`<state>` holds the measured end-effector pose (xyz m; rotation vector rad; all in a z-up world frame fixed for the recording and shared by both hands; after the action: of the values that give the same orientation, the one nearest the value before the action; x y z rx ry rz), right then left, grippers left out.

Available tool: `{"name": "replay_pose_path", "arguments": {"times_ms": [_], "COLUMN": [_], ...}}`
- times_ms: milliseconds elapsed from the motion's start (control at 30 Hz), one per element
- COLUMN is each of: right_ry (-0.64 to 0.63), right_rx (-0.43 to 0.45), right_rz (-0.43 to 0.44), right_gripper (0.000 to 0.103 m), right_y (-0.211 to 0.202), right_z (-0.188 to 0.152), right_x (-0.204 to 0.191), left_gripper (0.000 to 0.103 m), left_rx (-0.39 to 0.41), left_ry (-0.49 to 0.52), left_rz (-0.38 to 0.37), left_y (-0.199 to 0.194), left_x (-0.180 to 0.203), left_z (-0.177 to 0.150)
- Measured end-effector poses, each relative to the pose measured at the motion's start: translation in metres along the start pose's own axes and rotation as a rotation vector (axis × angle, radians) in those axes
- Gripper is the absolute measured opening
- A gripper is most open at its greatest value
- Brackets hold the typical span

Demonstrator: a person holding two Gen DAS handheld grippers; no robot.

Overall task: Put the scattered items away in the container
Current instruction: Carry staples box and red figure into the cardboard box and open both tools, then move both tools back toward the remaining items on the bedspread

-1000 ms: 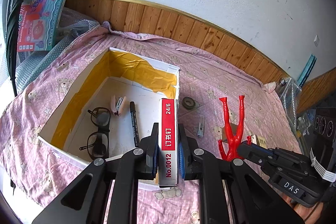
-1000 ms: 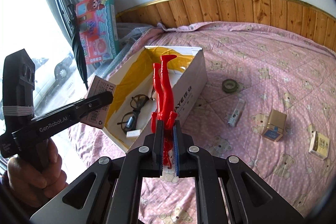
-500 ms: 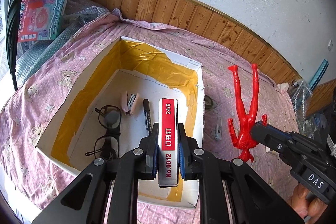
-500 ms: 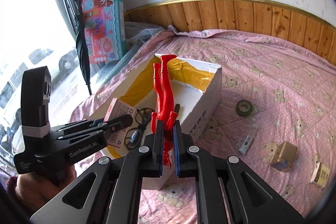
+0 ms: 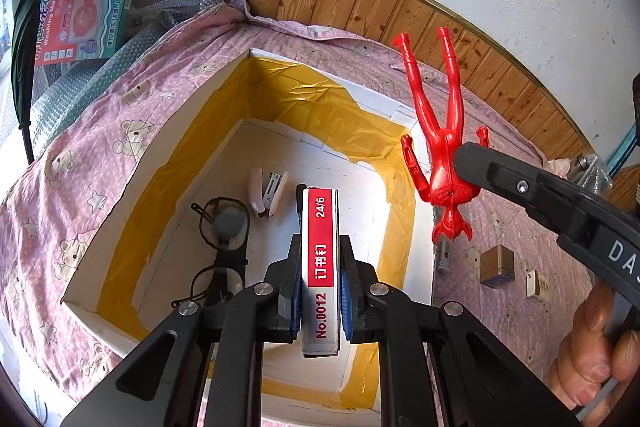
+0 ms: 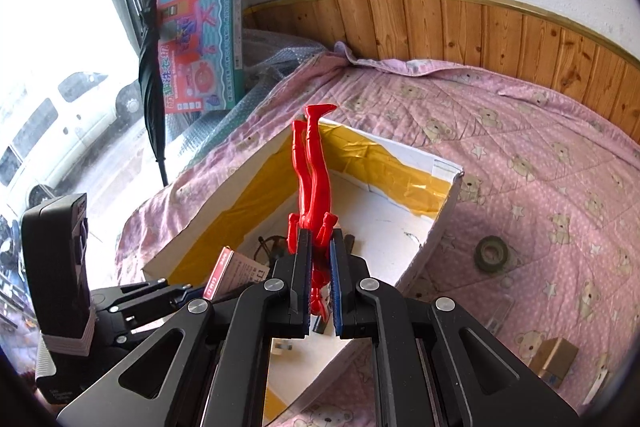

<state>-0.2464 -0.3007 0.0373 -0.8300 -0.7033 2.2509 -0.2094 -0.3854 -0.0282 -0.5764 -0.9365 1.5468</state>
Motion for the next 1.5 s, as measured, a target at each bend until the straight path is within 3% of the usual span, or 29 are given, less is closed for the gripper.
{"name": "replay_pose_path", "arguments": {"times_ms": [467,533,600,1000,1267,1500], "right_ry": [0.008,0.022,0.045,0.159,0.213,0.238], "right_rx": [-0.123,-0.131,-0.129,-0.031,0.004,0.033], "right_rz": [-0.076,-0.09,-0.1,-0.036,0.017,0.01], "right_gripper": [0.009,0.012,0.015,0.015,0.016,0.018], "right_y": [0.068,0.075,0.077,0.035,0.011,-0.015], "right_z": [0.011,0.011,0.008,-0.017,-0.043,-0.062], "right_x": [0.043,0.052,0.06,0.065,0.053,0.05], "left_gripper": [0.016,0.019,0.034,0.037,0.037,0.037], "left_rx": [-0.088,-0.116,-0.154,-0.138,-0.13,-0.1], "left_ry": [-0.013,-0.002,0.008,-0.039,-0.011,0.026], "left_rz": [-0.064,-0.076,-0.095,-0.07,-0.074,-0.067], "left_y": [0.03,0.036,0.042,0.035,0.02,-0.001], "left_x": [0.014,0.019,0.025,0.005,0.017,0.028], "left_z": [-0.004,-0.007,-0.012,-0.016,-0.027,-0.031]}}
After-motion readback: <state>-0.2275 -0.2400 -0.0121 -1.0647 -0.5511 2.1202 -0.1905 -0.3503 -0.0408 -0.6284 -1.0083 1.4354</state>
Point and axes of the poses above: each gripper's, at about its wrist camera, not at the fingertips, and y roughly the way its jaws point, x to its right, z to its top, the point moved 8 cm from there along y, roughly the way its jaws point, and after that the axes turned 11 degrees about z, right-handed, at the moved point
